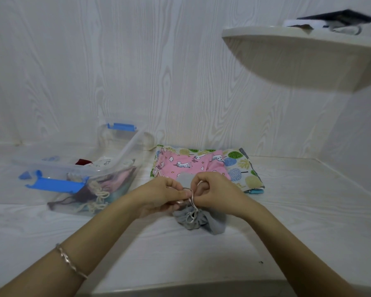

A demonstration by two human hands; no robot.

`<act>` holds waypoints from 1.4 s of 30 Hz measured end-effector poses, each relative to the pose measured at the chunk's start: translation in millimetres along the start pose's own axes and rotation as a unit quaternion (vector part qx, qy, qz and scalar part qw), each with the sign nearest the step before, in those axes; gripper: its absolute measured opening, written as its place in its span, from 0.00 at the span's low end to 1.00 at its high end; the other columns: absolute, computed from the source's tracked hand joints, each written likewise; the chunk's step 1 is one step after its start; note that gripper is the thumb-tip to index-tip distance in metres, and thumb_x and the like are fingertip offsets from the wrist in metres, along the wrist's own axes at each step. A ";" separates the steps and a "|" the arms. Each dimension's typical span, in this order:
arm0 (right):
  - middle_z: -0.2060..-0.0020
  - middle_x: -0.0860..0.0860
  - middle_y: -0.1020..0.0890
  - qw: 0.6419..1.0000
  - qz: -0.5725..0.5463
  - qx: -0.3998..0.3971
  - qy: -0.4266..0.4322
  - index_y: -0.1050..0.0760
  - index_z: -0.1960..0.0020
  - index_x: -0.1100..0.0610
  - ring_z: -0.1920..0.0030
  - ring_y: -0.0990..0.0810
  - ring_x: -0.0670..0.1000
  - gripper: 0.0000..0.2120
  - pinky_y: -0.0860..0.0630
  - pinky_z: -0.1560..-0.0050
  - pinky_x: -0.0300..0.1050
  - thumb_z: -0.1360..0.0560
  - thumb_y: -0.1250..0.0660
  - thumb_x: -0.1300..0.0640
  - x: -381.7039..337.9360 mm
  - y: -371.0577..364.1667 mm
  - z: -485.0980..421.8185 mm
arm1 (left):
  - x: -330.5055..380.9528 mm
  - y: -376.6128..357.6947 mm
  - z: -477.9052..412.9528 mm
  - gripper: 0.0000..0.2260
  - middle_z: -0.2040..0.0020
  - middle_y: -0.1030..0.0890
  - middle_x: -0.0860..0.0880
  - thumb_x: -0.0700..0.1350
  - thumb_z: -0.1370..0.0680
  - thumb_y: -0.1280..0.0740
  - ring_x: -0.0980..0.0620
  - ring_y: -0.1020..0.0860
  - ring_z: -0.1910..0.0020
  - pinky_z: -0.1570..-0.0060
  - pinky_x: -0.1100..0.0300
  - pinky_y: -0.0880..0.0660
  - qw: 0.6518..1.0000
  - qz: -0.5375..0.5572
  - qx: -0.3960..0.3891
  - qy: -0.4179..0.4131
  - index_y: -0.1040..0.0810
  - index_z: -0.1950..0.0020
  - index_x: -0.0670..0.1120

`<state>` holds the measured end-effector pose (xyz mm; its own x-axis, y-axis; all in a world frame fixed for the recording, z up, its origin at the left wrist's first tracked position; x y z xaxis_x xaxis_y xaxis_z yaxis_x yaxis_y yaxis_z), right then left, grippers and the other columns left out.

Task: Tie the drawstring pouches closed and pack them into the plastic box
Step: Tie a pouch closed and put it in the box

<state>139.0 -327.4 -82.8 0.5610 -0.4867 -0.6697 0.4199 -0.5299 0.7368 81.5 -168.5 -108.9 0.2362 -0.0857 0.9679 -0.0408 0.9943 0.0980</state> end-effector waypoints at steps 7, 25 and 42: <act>0.62 0.49 0.14 0.991 0.036 0.102 0.080 0.15 0.51 0.54 0.61 0.17 0.44 0.09 0.21 0.59 0.33 0.28 0.30 0.62 1.1 -8.7 7.0 | -0.1 1.7 1.1 0.05 0.72 0.21 0.49 0.42 0.25 0.30 0.59 0.27 0.78 0.76 0.69 0.28 0.996 0.062 -0.030 0.050 0.19 0.57 0.41; 0.63 0.52 0.18 0.969 0.126 0.101 0.189 0.16 0.45 0.54 0.62 0.22 0.49 0.10 0.25 0.59 0.46 0.23 0.33 0.58 -2.8 -9.2 10.3 | 1.9 5.9 -2.4 0.07 0.64 0.18 0.45 0.40 0.26 0.29 0.57 0.21 0.69 0.71 0.69 0.24 0.986 0.123 -0.073 0.082 0.20 0.51 0.38; 0.65 0.47 0.20 0.987 0.071 0.070 0.122 0.15 0.54 0.55 0.63 0.24 0.46 0.08 0.29 0.63 0.37 0.26 0.33 0.58 0.1 -5.2 10.5 | 2.4 0.6 -3.2 0.10 0.69 0.24 0.47 0.40 0.25 0.30 0.55 0.27 0.72 0.69 0.65 0.27 0.995 0.061 -0.082 -0.023 0.29 0.49 0.42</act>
<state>129.4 -332.0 -87.6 0.7699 -0.3899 -0.5052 0.2309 -0.5679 0.7901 85.1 -167.8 -107.3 0.1942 0.0362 0.9803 0.0936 0.9941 -0.0553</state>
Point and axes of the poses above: each hand's wrist, its own z-axis away from the middle knuckle, its own y-axis out of the back of the hand, x = y × z, the point moved 2 cm from there along -z, towards the middle knuckle
